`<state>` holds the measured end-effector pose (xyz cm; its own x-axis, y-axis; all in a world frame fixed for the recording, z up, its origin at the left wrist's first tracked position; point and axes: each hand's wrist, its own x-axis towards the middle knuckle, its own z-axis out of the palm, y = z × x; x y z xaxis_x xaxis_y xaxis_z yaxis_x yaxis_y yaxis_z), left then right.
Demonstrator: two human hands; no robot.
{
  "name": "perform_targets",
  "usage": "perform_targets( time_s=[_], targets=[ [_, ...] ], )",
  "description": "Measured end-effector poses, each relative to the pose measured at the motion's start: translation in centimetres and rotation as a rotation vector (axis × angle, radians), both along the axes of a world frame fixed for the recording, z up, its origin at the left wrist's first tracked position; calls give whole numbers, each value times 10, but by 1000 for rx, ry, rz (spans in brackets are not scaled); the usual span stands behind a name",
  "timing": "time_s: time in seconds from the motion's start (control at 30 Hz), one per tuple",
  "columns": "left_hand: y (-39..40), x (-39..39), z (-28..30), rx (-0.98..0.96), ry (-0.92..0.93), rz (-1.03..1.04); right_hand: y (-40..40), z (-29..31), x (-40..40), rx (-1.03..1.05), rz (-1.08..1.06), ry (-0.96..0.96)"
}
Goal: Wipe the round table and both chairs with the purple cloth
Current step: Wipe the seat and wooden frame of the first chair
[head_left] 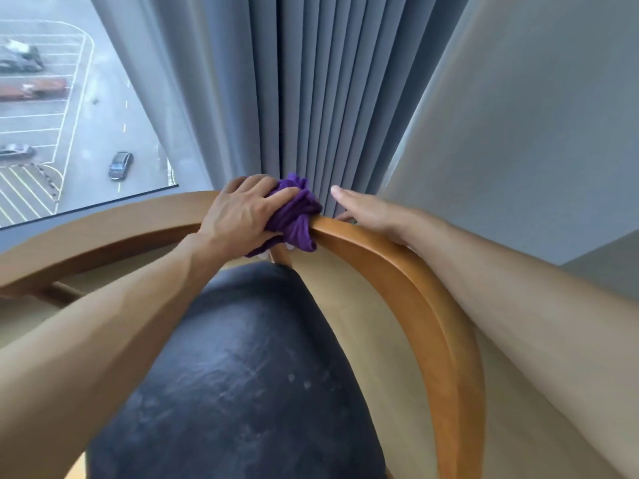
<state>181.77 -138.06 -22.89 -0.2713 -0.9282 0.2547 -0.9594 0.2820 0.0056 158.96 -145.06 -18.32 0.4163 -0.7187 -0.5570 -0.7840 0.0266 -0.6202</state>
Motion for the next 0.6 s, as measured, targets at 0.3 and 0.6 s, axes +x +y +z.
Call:
perform_targets(
  time_s=[0.3, 0.6],
  targets=[
    [66, -176, -10, -48, 971, 487, 16, 25, -43, 291, -293, -178],
    [116, -256, 29, 41, 1459, 525, 49, 24, -57, 29, -271, -176]
  ],
)
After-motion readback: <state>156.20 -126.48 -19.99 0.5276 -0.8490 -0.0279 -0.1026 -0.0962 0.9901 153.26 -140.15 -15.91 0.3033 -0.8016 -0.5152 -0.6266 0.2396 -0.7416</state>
